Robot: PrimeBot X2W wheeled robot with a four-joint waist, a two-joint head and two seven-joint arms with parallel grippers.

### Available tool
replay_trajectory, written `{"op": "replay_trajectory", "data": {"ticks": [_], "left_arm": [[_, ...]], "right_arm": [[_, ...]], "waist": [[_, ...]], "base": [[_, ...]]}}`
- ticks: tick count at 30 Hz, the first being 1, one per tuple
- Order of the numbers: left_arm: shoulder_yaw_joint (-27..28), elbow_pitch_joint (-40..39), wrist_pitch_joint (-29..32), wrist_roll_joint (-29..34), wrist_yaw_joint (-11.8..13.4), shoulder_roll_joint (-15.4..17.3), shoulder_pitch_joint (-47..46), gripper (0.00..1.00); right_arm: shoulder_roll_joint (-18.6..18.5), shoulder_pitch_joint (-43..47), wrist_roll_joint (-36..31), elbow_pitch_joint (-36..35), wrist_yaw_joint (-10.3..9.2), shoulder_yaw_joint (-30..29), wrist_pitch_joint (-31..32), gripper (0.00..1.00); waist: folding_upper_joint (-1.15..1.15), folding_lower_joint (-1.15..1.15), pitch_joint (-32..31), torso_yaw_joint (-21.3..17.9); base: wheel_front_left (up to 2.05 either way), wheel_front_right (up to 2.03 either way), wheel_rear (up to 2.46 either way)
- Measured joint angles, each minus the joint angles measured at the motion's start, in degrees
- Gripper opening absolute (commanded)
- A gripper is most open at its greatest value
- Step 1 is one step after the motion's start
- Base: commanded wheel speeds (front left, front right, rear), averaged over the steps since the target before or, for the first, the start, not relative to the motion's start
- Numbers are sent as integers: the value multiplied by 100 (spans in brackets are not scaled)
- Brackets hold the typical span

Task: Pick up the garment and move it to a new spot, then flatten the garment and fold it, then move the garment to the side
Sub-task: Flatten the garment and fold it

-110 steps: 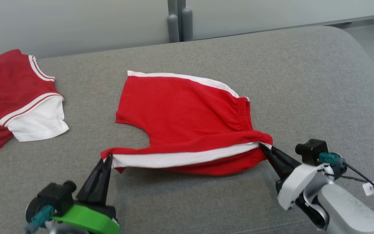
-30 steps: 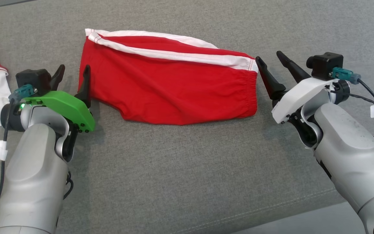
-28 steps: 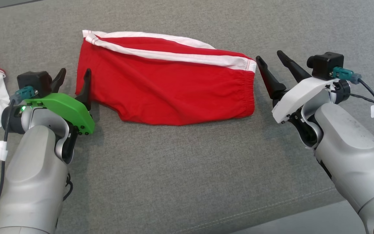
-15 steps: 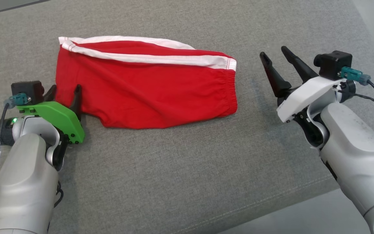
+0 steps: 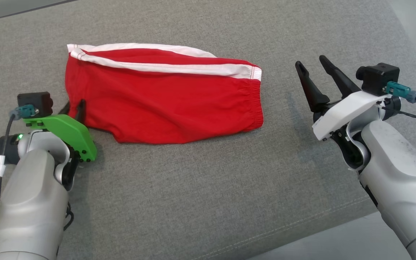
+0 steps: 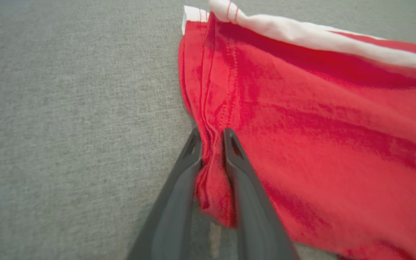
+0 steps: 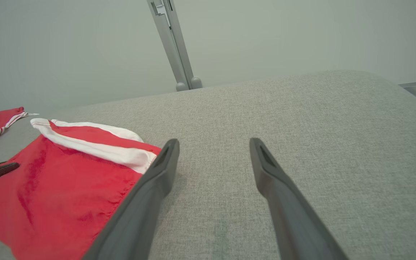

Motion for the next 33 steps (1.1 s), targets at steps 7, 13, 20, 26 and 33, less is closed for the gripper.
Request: {"op": "replay_trajectory", "data": {"ticks": [7,13,20,26,33], "left_arm": [[-122,25,-21,2,-12,-152,3,0],[-85,26,-270,-51,-16,-309,119,0],[-51,-86,-649,-252,-45,-532,563,0],[-36,-270,-879,-463,-53,-615,1034,0],[-86,-571,-958,-670,-71,-643,1472,0]], "right_arm": [[-25,190,-47,-93,0,-162,-1,100],[-30,355,-82,-152,0,-241,-1,100],[-31,667,-82,-154,0,-278,-1,100],[-33,901,-82,-152,0,-307,-1,100],[0,1154,-38,-144,0,-181,-1,100]], "waist": [[0,0,-84,135],[0,0,-198,292],[0,0,-391,521],[0,0,-609,715],[0,0,-884,895]], "base": [[0,0,0],[0,0,0],[0,0,0],[0,0,0],[0,0,0]]}}
